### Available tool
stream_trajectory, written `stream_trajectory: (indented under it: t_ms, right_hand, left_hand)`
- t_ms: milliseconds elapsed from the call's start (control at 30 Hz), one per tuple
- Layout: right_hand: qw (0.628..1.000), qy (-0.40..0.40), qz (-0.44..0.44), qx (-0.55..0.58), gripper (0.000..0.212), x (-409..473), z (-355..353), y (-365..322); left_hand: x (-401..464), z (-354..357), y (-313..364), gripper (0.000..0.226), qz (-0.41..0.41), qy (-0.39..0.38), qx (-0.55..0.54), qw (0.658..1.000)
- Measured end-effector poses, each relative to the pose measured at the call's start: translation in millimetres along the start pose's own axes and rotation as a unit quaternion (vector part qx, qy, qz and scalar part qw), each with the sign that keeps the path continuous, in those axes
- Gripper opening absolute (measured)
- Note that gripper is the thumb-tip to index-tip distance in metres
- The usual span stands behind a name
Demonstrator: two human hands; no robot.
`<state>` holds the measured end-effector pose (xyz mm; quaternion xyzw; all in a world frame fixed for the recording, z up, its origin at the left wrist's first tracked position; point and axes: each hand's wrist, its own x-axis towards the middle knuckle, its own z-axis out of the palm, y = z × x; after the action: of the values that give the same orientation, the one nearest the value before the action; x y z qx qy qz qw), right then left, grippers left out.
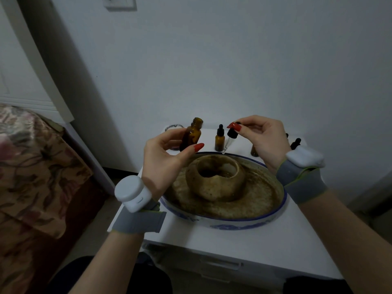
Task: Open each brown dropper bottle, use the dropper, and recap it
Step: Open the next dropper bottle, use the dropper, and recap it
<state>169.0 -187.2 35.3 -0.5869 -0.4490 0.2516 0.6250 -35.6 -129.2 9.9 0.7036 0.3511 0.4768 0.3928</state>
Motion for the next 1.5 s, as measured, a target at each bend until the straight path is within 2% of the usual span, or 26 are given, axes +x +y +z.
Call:
stream_trajectory:
  t_ms: [633, 1500]
  right_hand:
    - [1.000, -0.005, -0.009, 0.000, 0.016, 3.0, -0.2, 3.0]
    - [0.999, -0.023, -0.014, 0.023, 0.008, 2.8, 8.6, 7.1]
  left_hand:
    - [-0.3, -0.6, 3.9, 0.039, 0.009, 0.010, 0.000, 1.000]
    - [-1.3, -1.6, 7.7, 0.040, 0.000, 0.012, 0.000, 1.000]
